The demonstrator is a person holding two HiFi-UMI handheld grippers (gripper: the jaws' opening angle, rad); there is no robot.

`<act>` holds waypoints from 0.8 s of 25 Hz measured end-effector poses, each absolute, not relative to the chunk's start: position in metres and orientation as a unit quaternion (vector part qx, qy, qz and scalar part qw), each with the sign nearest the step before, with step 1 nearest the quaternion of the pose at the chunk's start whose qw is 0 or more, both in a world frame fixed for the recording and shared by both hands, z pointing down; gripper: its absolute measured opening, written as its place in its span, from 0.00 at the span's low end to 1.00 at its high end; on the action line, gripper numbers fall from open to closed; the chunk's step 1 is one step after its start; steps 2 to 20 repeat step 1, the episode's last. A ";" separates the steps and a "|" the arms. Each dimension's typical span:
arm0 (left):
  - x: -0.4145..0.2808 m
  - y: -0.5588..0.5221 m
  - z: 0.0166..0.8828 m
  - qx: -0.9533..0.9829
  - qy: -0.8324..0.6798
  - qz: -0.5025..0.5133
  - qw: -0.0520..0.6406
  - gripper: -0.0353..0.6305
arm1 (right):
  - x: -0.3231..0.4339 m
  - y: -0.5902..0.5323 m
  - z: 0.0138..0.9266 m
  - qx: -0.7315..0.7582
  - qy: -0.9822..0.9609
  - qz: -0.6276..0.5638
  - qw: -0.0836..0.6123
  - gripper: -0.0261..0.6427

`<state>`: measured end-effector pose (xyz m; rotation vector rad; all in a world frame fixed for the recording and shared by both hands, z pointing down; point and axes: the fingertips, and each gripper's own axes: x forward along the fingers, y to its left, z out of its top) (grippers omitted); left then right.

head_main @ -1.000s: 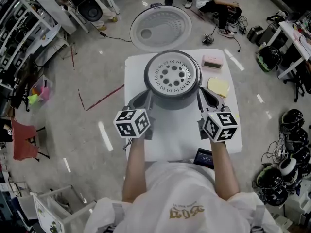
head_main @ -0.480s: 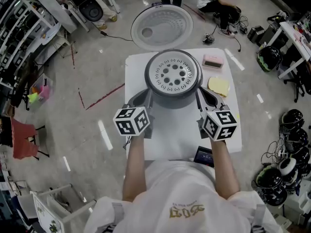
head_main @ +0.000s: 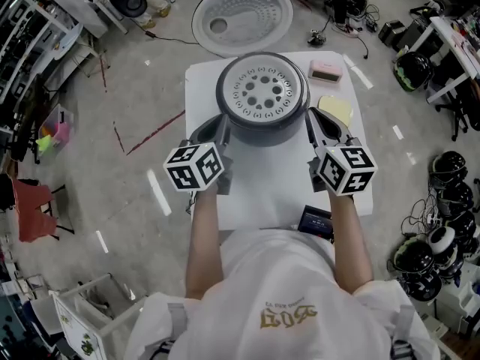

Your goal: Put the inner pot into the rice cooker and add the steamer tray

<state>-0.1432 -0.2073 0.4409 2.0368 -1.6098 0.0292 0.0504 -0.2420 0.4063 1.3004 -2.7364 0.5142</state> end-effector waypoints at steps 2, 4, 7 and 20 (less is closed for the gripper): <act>-0.143 -0.209 0.441 0.756 -0.596 0.011 0.269 0.07 | 0.051 -0.244 0.406 0.424 -0.889 0.168 0.033 0.06; -0.143 -0.209 0.441 0.756 -0.596 0.011 0.269 0.07 | 0.051 -0.244 0.406 0.424 -0.889 0.168 0.033 0.06; -0.143 -0.209 0.441 0.756 -0.596 0.011 0.269 0.07 | 0.051 -0.244 0.406 0.424 -0.889 0.168 0.033 0.06; -0.143 -0.209 0.441 0.756 -0.596 0.011 0.269 0.07 | 0.051 -0.244 0.406 0.424 -0.889 0.168 0.033 0.06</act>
